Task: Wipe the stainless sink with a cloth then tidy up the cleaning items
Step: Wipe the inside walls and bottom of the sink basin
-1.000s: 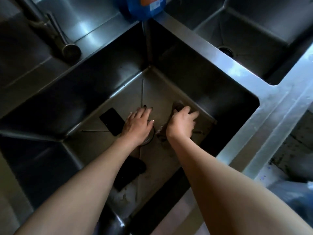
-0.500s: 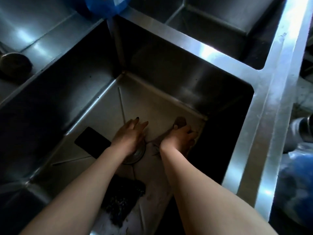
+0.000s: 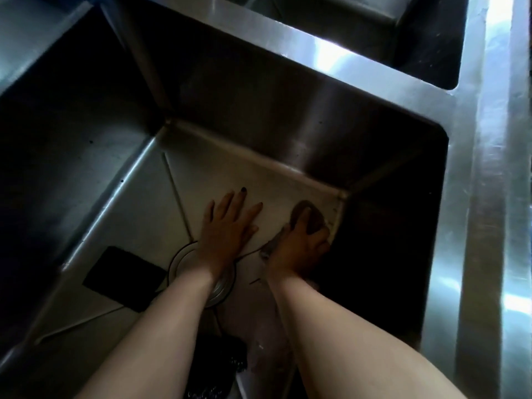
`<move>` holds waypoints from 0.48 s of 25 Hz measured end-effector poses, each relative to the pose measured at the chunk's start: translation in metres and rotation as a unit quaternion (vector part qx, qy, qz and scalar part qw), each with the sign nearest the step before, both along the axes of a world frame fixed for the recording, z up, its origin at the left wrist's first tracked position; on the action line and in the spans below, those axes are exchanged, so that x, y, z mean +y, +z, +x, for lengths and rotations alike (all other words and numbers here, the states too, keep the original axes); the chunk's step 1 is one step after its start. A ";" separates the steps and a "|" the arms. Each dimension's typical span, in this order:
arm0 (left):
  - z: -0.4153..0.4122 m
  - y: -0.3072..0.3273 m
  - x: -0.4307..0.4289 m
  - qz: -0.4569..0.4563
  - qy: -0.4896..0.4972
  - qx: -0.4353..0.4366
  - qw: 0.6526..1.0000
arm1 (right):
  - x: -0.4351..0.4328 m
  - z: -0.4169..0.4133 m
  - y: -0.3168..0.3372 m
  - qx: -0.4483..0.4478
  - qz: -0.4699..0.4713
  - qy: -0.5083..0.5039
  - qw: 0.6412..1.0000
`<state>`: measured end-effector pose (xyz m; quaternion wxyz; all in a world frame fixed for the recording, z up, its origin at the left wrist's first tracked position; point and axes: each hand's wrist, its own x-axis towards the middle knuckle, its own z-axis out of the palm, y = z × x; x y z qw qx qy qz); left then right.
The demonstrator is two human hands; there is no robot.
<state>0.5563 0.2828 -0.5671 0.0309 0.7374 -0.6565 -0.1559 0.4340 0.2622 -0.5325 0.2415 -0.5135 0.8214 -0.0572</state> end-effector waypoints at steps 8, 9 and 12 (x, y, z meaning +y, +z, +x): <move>0.009 -0.012 -0.001 -0.013 -0.011 0.035 0.999 | -0.040 0.010 -0.011 0.089 -0.058 0.046 0.993; 0.010 -0.013 0.000 -0.012 -0.010 0.039 0.999 | -0.048 0.007 -0.011 0.086 -0.057 0.038 0.994; 0.009 -0.015 0.001 -0.017 -0.006 0.048 0.999 | -0.053 -0.008 -0.008 0.083 -0.037 -0.001 0.996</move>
